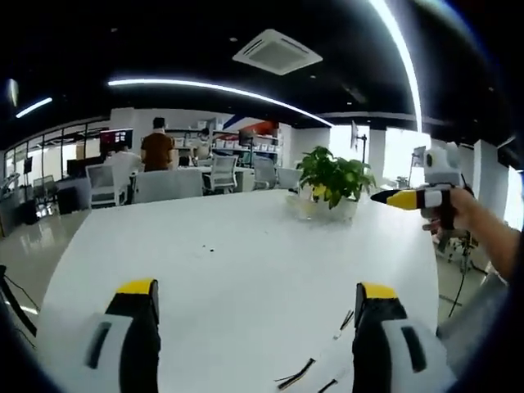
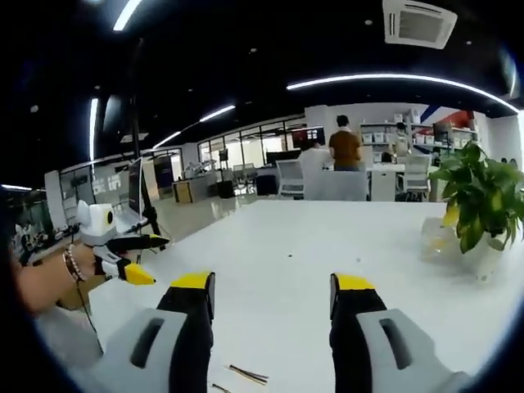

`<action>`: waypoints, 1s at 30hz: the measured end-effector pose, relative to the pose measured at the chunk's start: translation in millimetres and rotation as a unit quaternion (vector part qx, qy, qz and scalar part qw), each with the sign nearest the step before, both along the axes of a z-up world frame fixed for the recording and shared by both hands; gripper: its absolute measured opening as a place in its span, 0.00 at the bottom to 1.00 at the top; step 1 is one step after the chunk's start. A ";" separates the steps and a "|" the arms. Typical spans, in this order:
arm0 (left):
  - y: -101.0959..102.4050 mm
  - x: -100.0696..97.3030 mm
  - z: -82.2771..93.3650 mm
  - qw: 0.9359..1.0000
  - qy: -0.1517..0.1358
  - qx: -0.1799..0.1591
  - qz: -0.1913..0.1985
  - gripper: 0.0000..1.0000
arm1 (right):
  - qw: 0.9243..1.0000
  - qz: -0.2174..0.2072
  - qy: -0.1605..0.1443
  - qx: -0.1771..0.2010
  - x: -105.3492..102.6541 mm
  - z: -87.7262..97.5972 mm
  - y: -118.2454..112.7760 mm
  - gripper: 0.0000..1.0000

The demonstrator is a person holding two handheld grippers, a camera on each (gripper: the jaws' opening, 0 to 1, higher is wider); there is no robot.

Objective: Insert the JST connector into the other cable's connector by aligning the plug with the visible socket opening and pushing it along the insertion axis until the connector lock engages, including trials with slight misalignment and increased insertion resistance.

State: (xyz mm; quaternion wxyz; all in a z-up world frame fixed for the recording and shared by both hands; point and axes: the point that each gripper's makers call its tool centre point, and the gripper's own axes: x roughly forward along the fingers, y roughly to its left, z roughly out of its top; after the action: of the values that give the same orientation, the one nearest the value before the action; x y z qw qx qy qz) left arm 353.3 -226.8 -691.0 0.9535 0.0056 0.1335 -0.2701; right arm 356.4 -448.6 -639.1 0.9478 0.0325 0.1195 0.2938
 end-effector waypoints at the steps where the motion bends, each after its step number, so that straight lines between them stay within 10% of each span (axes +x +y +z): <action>1: -0.3 1.5 -3.7 1.000 0.001 0.003 -0.003 0.99 | 1.000 -0.002 -0.002 -0.001 2.7 -1.3 0.7 0.55; 15: -10.2 7.3 -64.2 0.997 0.050 -0.018 -0.052 0.94 | 0.998 0.056 0.029 0.001 14.2 -62.7 33.9 0.58; 19: -11.0 2.8 -87.4 0.994 0.064 0.038 -0.075 0.87 | 0.997 0.067 0.023 -0.006 16.9 -75.6 34.9 0.48; 30: -32.5 -3.9 -118.5 0.989 0.088 0.000 -0.115 0.83 | 0.977 0.211 -0.009 -0.016 1.4 -97.8 65.0 0.39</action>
State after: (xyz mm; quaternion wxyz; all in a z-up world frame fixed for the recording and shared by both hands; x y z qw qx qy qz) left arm 349.5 -259.3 -809.4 0.9005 -0.0032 0.2153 -0.3778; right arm 357.8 -383.6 -736.9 0.8657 -0.0113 0.1194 0.4860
